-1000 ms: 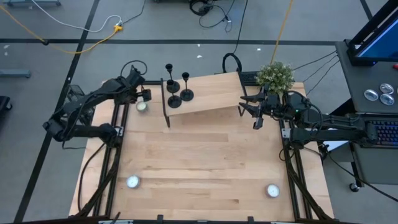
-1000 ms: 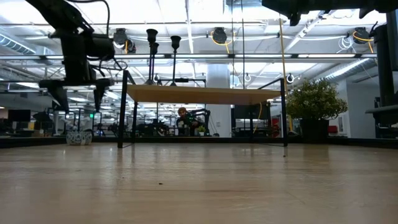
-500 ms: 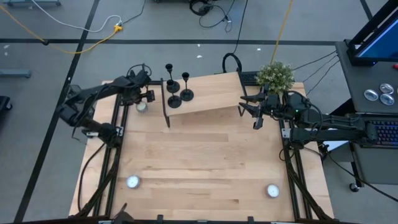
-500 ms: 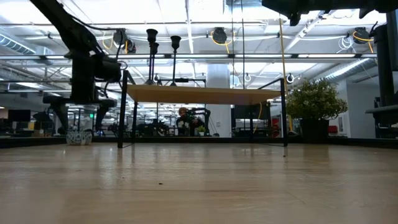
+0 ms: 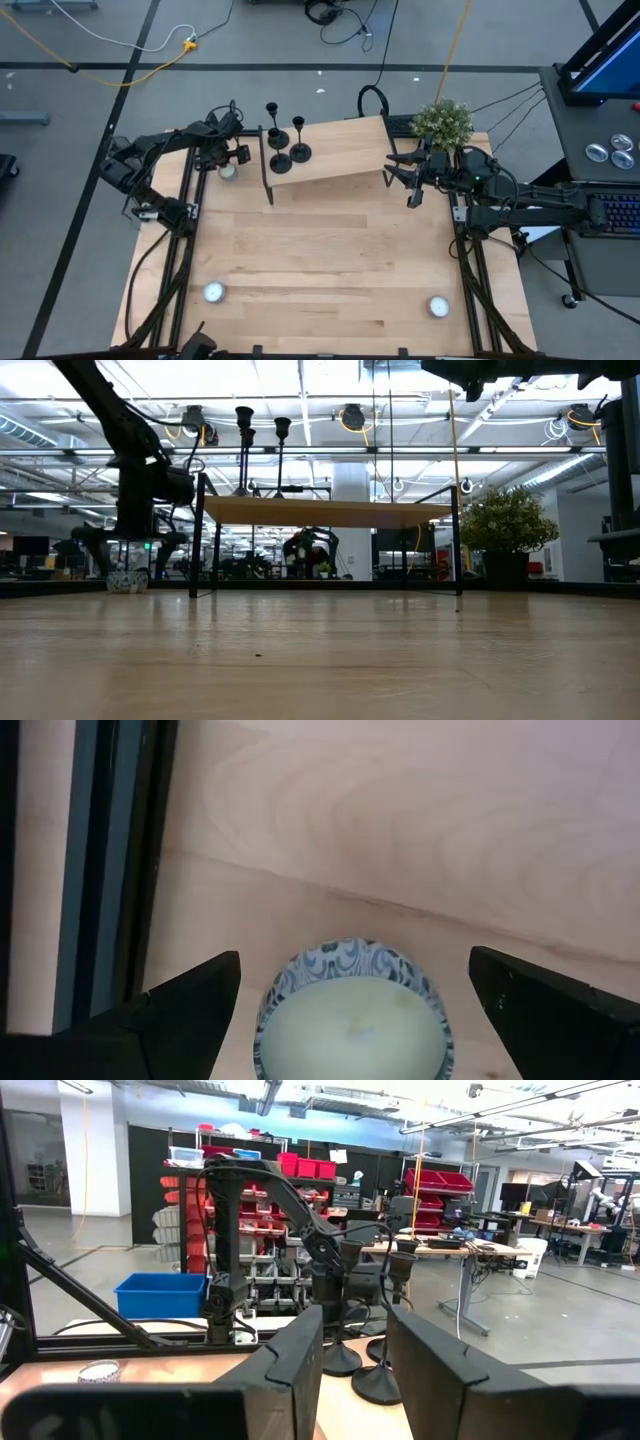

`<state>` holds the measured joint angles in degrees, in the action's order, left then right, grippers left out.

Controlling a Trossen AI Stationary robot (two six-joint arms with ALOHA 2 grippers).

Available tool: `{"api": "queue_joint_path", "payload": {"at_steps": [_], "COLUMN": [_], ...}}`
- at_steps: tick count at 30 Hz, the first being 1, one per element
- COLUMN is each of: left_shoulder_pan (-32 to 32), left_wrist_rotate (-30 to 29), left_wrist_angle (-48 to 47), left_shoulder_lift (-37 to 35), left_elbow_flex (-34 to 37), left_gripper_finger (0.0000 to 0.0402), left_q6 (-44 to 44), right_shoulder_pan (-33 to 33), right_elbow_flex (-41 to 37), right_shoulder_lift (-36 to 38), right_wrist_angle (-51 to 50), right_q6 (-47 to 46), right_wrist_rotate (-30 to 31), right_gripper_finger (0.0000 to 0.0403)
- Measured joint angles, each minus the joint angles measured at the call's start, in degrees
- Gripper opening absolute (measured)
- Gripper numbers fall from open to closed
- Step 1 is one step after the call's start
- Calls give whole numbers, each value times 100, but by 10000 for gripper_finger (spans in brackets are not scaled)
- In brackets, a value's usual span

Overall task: Pick & Place candle stick holders
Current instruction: Put the top blue scented candle on the shelf

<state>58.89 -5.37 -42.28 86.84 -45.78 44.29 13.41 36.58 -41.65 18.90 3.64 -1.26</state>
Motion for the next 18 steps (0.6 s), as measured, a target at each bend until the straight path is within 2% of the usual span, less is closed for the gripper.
{"api": "queue_joint_path", "payload": {"at_steps": [7, 11, 18], "left_shoulder_pan": [-2, 3, 2], "left_wrist_rotate": [8, 208, 259], "left_wrist_angle": [27, 170, 205], "left_shoulder_lift": [309, 537, 609], "left_elbow_flex": [0, -28, -24], "left_gripper_finger": [397, 397, 397], "left_q6": [82, 78, 105], "right_shoulder_pan": [1, 0, 1], "right_elbow_flex": [0, 0, 0], "right_shoulder_lift": [1, 1, 1], "right_wrist_angle": [0, -7, -11], "right_q6": [0, 1, 0], "right_wrist_rotate": [0, 0, 0], "right_gripper_finger": [105, 105, 105]}}
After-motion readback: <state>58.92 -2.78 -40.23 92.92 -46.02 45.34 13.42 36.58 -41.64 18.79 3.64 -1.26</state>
